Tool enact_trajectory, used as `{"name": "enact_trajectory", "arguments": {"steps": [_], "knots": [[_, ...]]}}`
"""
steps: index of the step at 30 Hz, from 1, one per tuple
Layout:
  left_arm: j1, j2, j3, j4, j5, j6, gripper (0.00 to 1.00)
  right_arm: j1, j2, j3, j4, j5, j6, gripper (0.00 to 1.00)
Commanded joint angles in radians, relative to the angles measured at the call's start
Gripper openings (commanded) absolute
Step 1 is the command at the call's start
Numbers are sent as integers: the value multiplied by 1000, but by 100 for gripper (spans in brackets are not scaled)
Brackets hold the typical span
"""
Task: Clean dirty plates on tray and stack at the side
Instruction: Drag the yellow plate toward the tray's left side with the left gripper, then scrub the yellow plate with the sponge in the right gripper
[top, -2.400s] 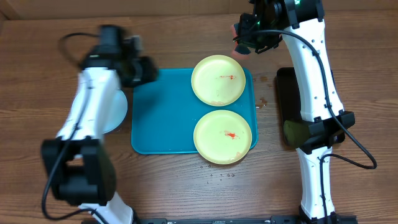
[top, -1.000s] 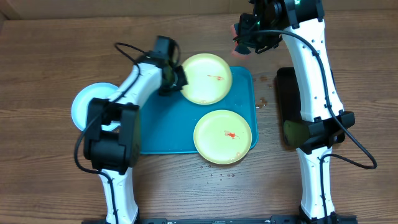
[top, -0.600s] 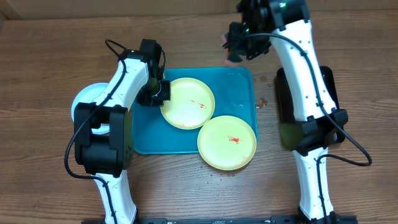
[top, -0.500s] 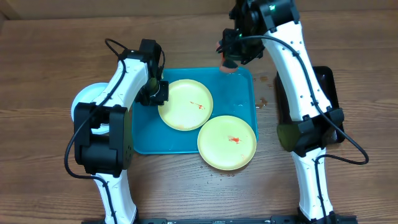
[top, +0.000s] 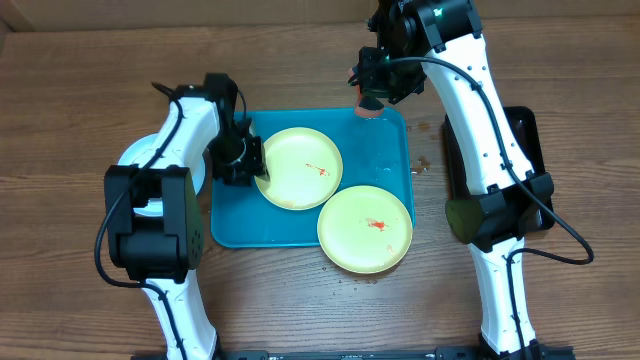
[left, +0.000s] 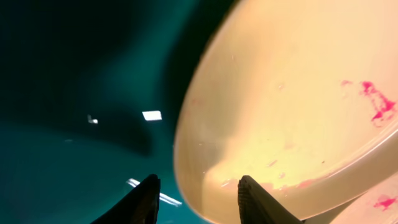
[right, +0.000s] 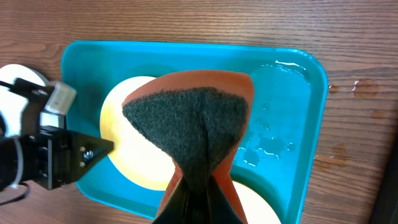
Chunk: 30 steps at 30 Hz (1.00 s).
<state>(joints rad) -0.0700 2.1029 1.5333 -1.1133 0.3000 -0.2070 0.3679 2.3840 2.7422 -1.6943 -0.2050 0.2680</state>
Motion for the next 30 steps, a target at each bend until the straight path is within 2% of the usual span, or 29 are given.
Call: {"name": "enact_trajectory", "arguments": {"steps": [1, 3, 9, 18, 23, 30], "knots": [[-9, -22, -100, 56, 79, -40, 39, -3, -8, 5, 5, -5, -11, 4], [-8, -22, -140, 106, 78, -57, 33, -3, -8, 5, 6, -5, -11, 4], [-8, -22, -167, 185, 31, -100, 4, -1, -8, 5, 13, -6, -11, 4], [-6, -22, -162, 237, -201, -146, 4, 43, -8, -80, 83, -6, -11, 4], [2, -22, -162, 277, -206, -165, 4, 78, -8, -202, 158, -14, -11, 4], [38, -22, -162, 287, -207, -163, 4, 99, -8, -237, 180, -46, -16, 4]]}}
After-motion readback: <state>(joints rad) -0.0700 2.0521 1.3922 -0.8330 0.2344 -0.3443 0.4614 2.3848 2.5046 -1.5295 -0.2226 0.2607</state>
